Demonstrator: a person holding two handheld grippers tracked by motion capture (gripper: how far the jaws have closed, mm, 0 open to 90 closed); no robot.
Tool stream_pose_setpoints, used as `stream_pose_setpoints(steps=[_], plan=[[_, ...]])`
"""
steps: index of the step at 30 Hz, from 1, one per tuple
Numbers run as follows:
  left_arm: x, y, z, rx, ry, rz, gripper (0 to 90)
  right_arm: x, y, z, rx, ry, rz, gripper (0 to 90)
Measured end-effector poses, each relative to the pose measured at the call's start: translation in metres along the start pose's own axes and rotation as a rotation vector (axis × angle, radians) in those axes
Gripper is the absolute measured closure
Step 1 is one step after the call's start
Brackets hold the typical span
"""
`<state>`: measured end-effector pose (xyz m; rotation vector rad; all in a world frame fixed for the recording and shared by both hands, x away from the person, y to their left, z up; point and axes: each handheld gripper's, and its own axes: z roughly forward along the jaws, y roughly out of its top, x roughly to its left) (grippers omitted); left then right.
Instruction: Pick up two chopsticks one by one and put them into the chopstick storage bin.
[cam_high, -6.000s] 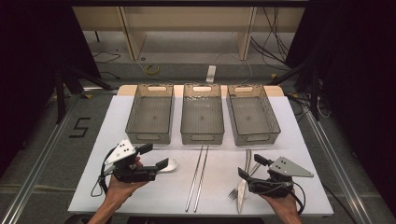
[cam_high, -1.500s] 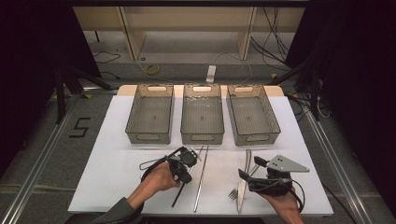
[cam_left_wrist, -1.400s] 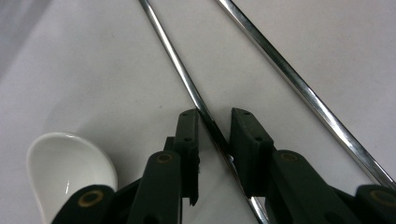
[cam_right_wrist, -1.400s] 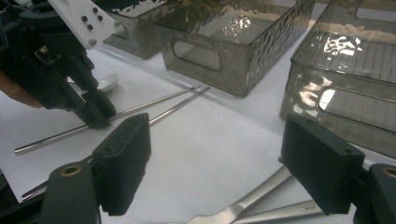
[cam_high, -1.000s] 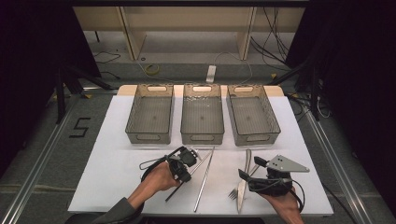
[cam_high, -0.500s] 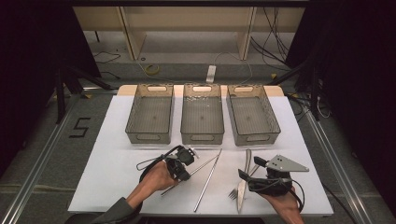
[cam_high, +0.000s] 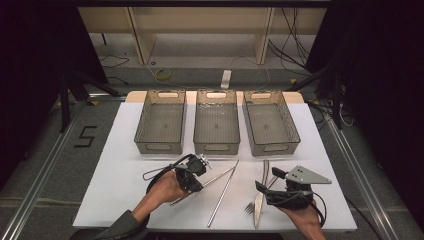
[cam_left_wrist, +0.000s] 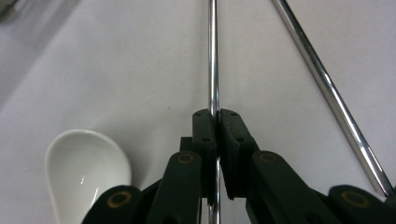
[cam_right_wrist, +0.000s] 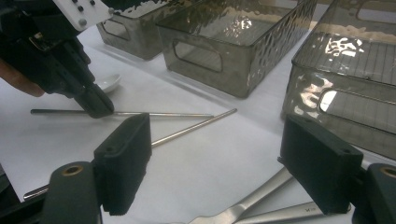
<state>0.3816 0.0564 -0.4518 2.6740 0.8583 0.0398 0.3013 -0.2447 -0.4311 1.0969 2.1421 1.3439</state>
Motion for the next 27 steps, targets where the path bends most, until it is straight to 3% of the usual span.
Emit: stream_pose_setpoints(steps=[7,13,27], plan=[[0.005,-0.002,-0.016,-0.047,-0.001,0.003,84.9,0.0,0.0,0.0,-0.002,0.0,0.0,25.8],[0.01,-0.003,-0.04,-0.136,-0.02,-0.017,84.9,0.0,0.0,-0.001,-0.003,0.0,-0.001,25.8],[0.044,-0.008,-0.083,-0.285,0.01,-0.08,84.8,-0.001,0.0,-0.001,-0.005,0.001,0.004,25.6]])
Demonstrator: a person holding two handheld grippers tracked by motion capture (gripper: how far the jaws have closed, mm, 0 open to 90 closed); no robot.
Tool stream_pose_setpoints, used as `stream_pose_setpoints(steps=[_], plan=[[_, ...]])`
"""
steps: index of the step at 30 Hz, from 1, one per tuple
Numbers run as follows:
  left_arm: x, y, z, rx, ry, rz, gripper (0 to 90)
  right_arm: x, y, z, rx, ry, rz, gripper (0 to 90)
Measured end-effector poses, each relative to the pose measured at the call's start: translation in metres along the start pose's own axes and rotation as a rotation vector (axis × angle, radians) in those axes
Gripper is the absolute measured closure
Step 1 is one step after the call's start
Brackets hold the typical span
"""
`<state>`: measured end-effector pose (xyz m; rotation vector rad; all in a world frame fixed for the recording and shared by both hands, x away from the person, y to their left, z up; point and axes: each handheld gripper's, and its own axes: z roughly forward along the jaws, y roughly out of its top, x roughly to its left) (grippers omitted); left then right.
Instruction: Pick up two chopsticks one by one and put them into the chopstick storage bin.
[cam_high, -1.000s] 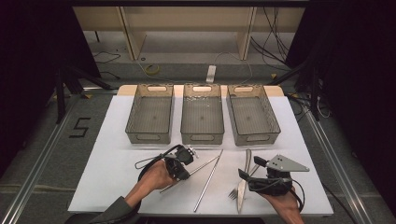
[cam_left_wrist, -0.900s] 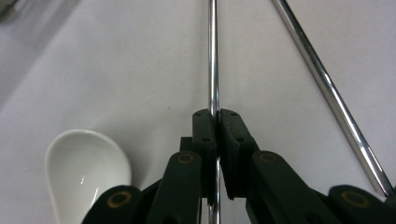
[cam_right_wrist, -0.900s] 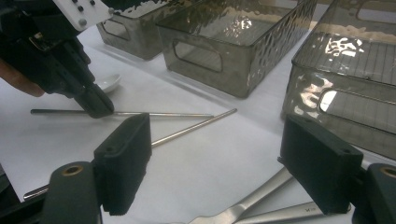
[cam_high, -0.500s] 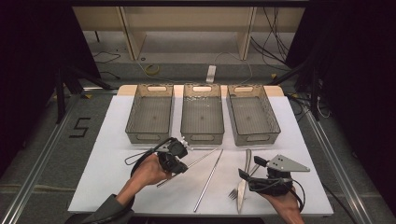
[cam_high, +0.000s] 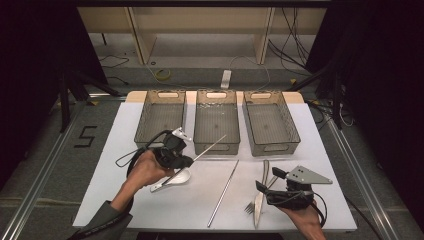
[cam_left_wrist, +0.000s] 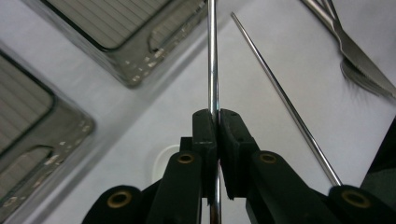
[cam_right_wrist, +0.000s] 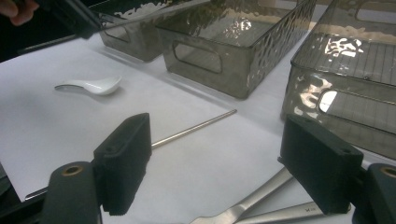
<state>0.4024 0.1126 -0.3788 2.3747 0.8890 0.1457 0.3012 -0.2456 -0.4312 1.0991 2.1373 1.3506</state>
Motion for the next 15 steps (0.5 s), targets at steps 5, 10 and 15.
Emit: stream_pose_setpoints(steps=[5,10,15], plan=[[0.015,0.001,-0.01,-0.042,0.023,-0.041,84.8,-0.001,0.0,0.0,-0.002,-0.001,0.005,25.6],[0.03,0.003,-0.018,-0.082,0.03,-0.081,84.9,-0.001,0.0,0.0,-0.003,-0.001,0.009,25.6],[0.047,0.007,-0.026,-0.124,0.072,-0.117,84.8,-0.002,0.0,0.0,-0.003,-0.001,0.009,25.6]])
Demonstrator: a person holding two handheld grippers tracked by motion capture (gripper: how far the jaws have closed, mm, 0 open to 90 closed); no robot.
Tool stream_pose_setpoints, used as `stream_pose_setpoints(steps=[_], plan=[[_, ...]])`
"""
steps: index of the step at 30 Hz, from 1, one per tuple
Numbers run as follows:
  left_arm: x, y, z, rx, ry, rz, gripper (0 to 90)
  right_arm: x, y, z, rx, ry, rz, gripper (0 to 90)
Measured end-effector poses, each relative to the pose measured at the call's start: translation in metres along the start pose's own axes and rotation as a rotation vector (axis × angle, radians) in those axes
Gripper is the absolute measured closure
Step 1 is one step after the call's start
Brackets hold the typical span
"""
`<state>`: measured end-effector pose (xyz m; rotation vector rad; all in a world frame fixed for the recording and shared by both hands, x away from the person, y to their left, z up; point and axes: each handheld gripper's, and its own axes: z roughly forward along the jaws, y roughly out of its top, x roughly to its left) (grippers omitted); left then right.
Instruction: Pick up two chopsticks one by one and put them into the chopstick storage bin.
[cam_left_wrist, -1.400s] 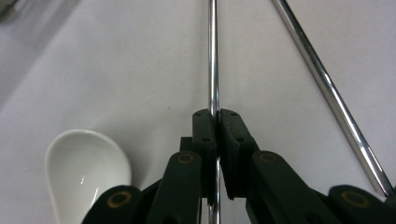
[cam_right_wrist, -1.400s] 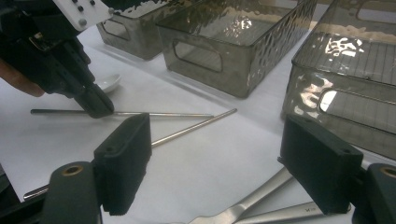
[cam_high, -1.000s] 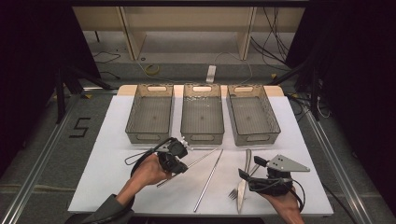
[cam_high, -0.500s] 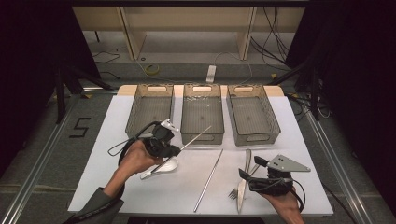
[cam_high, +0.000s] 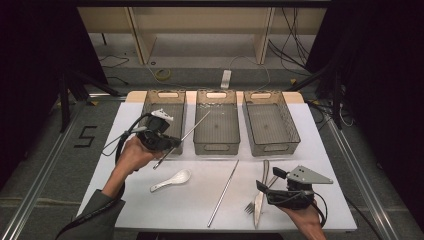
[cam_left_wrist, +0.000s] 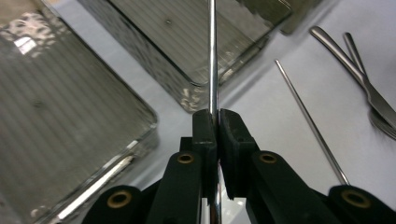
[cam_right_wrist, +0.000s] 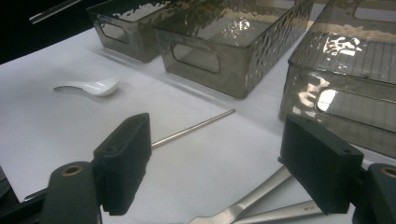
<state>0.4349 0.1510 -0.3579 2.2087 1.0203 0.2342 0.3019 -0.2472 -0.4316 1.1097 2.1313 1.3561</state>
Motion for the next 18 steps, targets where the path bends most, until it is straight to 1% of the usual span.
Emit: stream_pose_setpoints(steps=[2,3,7,9,11,14,18], plan=[[0.009,0.003,-0.003,-0.013,0.014,-0.017,84.8,0.0,0.0,0.0,0.001,-0.001,-0.001,25.6],[0.013,0.005,-0.004,-0.028,0.022,-0.025,84.8,0.0,0.0,0.0,-0.001,-0.001,-0.001,25.6],[0.03,0.008,-0.004,-0.037,0.048,-0.058,84.8,0.0,0.0,0.0,0.002,-0.001,0.003,25.5],[0.037,0.009,-0.004,-0.046,0.052,-0.08,84.8,-0.001,0.0,0.0,-0.001,0.001,0.003,25.5],[0.044,0.011,-0.004,-0.05,0.072,-0.082,84.8,-0.001,0.0,0.0,0.0,0.002,0.003,25.5],[0.053,0.013,-0.002,-0.068,0.101,-0.106,84.8,-0.001,-0.001,0.0,0.001,0.002,0.008,25.5],[0.066,0.018,0.001,-0.08,0.122,-0.124,84.8,-0.001,-0.001,0.0,0.0,0.002,0.008,25.5]])
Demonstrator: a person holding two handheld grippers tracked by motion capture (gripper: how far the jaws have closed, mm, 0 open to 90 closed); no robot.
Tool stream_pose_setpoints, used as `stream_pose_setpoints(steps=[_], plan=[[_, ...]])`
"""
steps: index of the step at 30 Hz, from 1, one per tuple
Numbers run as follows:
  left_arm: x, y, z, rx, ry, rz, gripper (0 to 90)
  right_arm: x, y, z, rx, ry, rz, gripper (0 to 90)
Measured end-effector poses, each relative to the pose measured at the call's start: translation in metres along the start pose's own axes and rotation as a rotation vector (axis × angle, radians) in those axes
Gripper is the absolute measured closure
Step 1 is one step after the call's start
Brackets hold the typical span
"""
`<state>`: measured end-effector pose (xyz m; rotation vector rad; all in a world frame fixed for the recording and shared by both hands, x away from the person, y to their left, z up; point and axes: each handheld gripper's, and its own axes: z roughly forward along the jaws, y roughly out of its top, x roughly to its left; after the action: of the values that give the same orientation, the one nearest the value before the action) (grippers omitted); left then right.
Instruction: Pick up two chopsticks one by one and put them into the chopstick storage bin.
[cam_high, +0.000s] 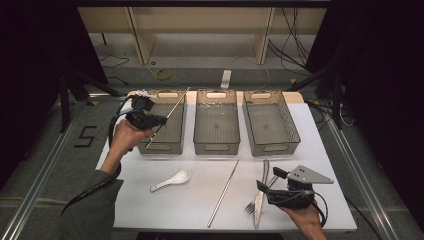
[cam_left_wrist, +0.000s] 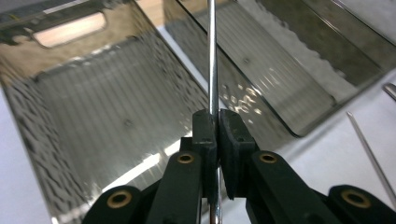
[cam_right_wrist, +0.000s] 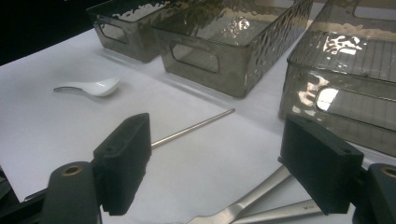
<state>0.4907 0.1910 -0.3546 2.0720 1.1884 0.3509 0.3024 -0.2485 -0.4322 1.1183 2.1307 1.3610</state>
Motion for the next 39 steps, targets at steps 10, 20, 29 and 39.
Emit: stream_pose_setpoints(steps=[10,20,29,39], plan=[[0.024,0.005,0.009,-0.033,0.072,-0.038,84.7,-0.001,0.0,0.0,0.002,0.001,0.004,25.5],[0.039,-0.002,0.025,-0.034,0.121,-0.056,84.7,-0.001,-0.001,0.0,0.002,0.002,0.005,25.5],[0.048,-0.004,0.034,-0.023,0.141,-0.077,84.7,-0.001,-0.001,0.001,0.002,0.004,0.006,25.5],[0.051,-0.008,0.044,0.007,0.151,-0.086,84.1,0.0,-0.001,0.001,0.007,0.008,0.003,25.5]])
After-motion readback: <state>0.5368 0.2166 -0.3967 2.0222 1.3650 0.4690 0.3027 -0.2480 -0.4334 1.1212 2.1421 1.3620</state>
